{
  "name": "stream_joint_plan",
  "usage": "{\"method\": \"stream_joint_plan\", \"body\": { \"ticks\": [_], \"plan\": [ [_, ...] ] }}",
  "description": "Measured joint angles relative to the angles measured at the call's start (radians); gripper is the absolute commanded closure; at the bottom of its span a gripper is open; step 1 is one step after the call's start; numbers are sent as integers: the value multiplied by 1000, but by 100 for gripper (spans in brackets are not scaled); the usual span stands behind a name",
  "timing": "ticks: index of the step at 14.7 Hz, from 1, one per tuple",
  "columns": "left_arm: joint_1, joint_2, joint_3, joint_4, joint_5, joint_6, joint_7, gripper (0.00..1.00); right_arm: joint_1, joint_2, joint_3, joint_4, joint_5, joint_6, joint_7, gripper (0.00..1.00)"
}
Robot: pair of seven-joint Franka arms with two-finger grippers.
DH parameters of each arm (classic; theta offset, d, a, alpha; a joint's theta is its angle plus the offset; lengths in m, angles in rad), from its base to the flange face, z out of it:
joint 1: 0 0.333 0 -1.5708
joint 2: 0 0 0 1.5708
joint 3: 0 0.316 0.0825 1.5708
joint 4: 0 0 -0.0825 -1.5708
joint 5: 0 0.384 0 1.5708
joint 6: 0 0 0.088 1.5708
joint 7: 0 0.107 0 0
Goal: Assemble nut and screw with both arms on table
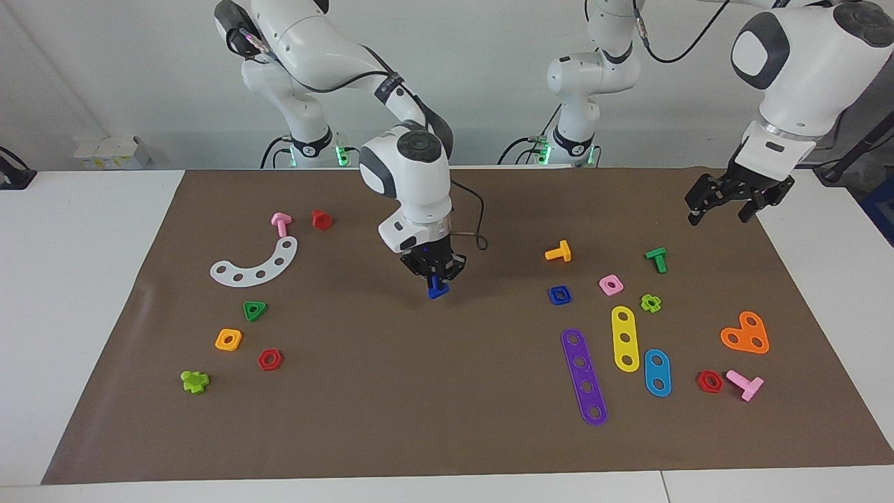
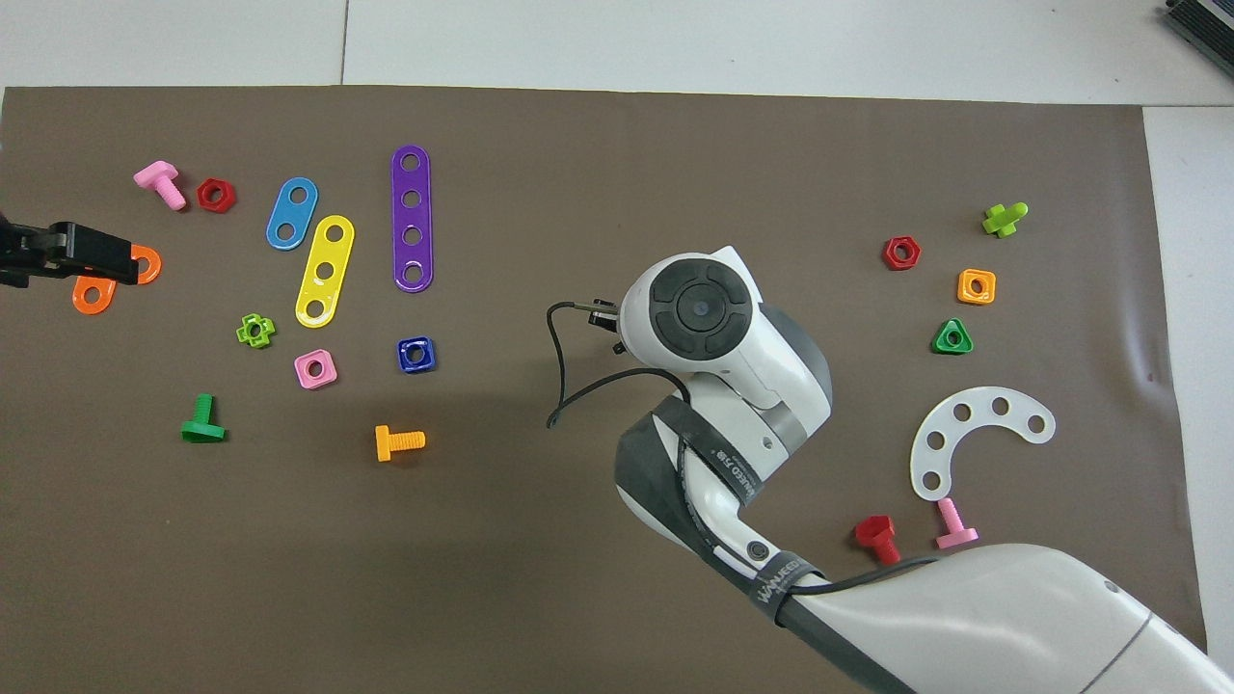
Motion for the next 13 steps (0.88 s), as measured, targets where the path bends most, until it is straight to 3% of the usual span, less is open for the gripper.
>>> {"method": "stream_joint_plan", "body": {
  "ticks": [3,7,8,9,13],
  "plan": [
    [-4,-22,-12,-65,-1,37,0,0,22,61,16,1,-92,29,98,100],
    [-65,-18,-21,-139,-1,115,-59,1,31,95,32,2,-109,85,157,100],
    [-86,-14,-23,-167,-1,157,-102,1,37,103,33,2,-117,97,173,22],
    [-108,-9,-23,-195,-1,201,-147,2,43,110,33,3,-134,99,189,0],
    [-183,33,-25,-264,-1,324,-323,6,49,117,33,8,-153,101,206,0]
  ]
}}
